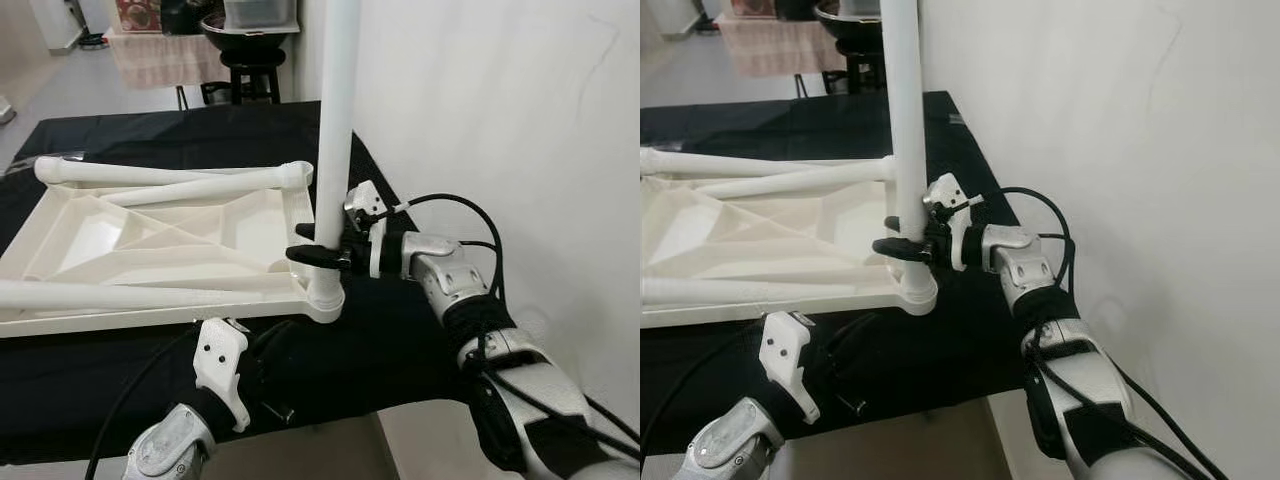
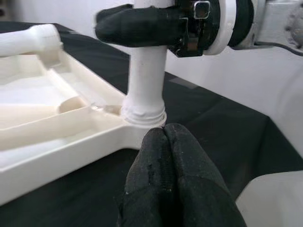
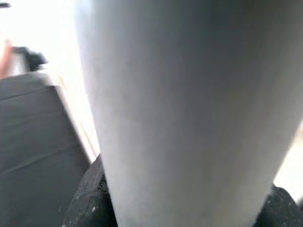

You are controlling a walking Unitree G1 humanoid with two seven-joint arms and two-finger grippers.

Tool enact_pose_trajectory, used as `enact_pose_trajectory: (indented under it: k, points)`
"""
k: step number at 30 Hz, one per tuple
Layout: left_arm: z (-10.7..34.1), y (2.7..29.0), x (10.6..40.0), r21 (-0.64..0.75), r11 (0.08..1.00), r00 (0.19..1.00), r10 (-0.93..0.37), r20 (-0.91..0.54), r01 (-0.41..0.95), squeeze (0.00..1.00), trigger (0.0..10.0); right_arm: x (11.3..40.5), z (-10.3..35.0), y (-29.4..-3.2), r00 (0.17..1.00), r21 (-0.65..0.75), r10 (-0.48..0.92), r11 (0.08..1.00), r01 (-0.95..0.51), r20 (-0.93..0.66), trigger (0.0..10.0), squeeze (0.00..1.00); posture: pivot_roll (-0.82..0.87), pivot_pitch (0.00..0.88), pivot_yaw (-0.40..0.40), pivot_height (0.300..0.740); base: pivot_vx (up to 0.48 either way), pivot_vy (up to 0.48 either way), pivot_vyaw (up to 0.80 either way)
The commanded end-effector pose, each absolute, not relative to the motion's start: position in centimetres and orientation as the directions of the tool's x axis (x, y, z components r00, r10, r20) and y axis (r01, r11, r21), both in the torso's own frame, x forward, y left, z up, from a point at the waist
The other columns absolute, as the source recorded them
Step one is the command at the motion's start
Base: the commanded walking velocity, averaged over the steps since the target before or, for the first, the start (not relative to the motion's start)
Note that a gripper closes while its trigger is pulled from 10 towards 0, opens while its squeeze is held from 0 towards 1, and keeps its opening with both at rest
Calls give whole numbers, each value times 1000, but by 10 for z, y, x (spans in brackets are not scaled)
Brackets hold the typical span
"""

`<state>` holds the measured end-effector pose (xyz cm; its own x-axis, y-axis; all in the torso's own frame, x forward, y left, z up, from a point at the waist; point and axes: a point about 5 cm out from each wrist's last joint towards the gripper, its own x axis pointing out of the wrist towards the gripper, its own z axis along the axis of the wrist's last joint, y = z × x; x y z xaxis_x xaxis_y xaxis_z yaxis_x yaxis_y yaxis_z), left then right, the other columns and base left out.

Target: Building children table

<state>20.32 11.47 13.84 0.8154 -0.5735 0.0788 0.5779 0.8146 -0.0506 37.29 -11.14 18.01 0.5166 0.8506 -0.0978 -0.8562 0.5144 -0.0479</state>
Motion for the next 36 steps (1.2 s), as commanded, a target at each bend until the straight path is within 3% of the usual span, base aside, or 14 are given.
enact_pose_trajectory:
  k: [1,2,3,5,16,17,18,19,20,31,32,33,35,36]
  points:
    - [138,117,203,-52,815,817,-573,70,577,0,10000,375,157,-128,753,-43,629,761,-647,-194,0,0,8,66,-51,740,0,0,0]
    - [138,117,203,-52,815,817,-573,70,577,0,10000,375,157,-128,753,-43,629,761,-647,-194,0,0,8,66,-51,740,0,0,0]
    - [139,117,203,-51,815,817,-573,70,577,0,10000,374,151,-131,842,-53,499,853,-519,-207,0,0,8,66,-51,740,0,0,0]
    - [139,119,204,-54,814,815,-575,70,578,0,10000,343,144,-110,892,-188,419,875,-446,-171,0,0,-17,64,-18,740,0,0,0]
    - [138,119,207,-46,821,822,-566,72,569,0,10000,345,141,-103,890,-156,418,881,-446,-184,0,0,9,40,-42,740,0,0,0]
    - [138,119,207,-45,820,821,-567,71,570,0,10000,343,141,-100,877,-171,440,865,-472,-193,2510,0,4,37,-36,740,0,0,0]
    - [138,119,207,-45,820,821,-567,71,570,0,10000,343,141,-100,877,-171,440,865,-472,-193,2510,0,4,37,-36,740,0,0,0]
    - [138,119,207,-45,816,817,-573,70,576,0,10000,338,143,-93,855,-160,481,845,-511,-192,10000,937,3,36,-34,740,0,0,0]
    - [137,119,207,-45,813,814,-577,68,581,0,10000,333,146,-86,829,-148,525,820,-553,-192,10000,1000,3,36,-34,740,0,0,0]
    - [136,116,207,-48,808,809,-584,66,587,0,10000,338,169,-72,665,-133,739,652,-747,-107,10000,1000,9,29,-38,740,0,0,0]
    - [136,116,207,-48,808,809,-584,66,587,0,10000,342,175,-73,564,-121,823,554,-824,-73,10000,0,20,25,-46,740,0,0,0]
    - [136,116,207,-48,808,809,-584,66,587,0,10000,342,175,-73,564,-121,823,554,-824,-73,10000,0,20,25,-46,740,0,0,0]
    - [135,115,207,-48,809,810,-582,65,585,0,10000,353,182,-85,389,-101,918,380,-919,-79,10000,0,29,17,-47,740,0,0,0]
    - [135,115,207,-48,809,810,-582,65,585,0,10000,353,182,-85,389,-101,918,380,-919,-79,10000,0,29,17,-47,740,0,0,0]
